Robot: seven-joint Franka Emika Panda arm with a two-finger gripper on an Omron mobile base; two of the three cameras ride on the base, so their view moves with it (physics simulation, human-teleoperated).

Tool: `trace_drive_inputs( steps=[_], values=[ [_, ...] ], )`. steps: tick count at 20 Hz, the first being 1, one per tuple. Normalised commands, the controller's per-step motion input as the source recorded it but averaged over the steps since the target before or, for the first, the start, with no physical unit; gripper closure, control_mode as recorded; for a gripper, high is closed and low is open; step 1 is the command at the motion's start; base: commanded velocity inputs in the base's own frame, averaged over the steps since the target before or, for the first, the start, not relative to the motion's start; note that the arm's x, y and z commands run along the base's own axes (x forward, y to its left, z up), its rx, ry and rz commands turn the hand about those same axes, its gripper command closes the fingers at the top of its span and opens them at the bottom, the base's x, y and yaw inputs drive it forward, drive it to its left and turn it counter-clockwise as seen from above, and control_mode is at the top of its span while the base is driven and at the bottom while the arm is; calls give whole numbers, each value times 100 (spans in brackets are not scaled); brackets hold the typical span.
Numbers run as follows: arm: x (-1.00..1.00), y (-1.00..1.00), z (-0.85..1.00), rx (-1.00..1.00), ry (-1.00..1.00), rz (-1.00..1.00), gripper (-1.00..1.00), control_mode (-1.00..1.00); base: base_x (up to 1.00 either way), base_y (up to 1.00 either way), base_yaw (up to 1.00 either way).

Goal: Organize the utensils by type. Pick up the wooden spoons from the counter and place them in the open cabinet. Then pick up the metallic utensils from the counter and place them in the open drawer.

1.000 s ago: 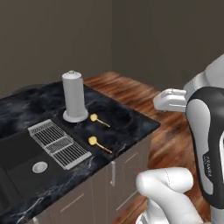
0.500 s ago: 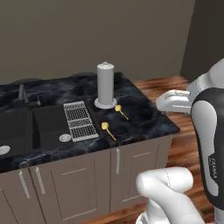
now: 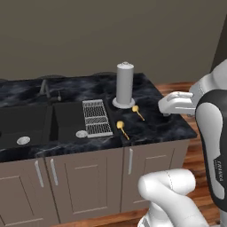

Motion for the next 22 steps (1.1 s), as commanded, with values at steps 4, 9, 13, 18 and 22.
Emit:
trace_drive_inputs(
  steps=[4,9,13,18,22],
  values=[
    [0,0,0,0,0,0,-100,100,0,-26,0],
    [0,0,0,0,0,0,-100,100,18,-20,-3],
    [0,0,0,0,0,0,-100,100,35,-1,0],
    [0,0,0,0,0,0,-100,100,50,0,0],
    [0,0,0,0,0,0,-100,100,57,0,0]
  ],
)
